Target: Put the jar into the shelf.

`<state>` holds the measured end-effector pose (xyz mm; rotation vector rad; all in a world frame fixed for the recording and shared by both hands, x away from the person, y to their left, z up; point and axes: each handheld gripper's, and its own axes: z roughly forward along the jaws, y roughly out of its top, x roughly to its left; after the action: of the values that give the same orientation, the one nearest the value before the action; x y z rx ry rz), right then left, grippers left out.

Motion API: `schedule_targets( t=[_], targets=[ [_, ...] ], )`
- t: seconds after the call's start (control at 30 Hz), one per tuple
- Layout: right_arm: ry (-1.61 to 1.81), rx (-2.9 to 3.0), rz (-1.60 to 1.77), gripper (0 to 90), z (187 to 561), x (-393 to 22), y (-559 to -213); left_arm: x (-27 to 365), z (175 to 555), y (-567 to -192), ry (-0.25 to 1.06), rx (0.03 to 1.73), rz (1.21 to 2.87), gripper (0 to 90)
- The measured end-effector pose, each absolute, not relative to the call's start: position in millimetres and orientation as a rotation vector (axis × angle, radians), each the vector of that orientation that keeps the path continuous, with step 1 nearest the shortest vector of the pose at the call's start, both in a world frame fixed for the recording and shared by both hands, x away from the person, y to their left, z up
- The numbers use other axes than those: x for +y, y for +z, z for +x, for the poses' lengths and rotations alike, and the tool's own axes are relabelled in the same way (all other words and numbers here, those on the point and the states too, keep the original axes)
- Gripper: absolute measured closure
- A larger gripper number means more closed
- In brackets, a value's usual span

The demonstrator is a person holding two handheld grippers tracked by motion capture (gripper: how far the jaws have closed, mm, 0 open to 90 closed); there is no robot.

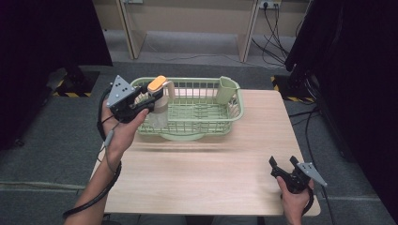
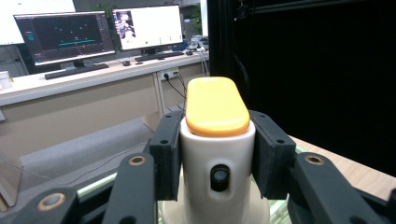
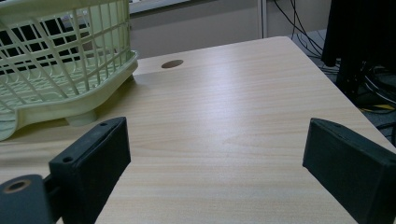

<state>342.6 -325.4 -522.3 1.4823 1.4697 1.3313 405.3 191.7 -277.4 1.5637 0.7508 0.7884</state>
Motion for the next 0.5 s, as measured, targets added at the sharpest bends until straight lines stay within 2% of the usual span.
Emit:
schedule_targets(
  t=[0.5],
  targets=[
    [1.332,1.47,1.481,7.7,343,-325,-522,186,430,-270,0.816,0.802,1.544,57.7]
  ],
)
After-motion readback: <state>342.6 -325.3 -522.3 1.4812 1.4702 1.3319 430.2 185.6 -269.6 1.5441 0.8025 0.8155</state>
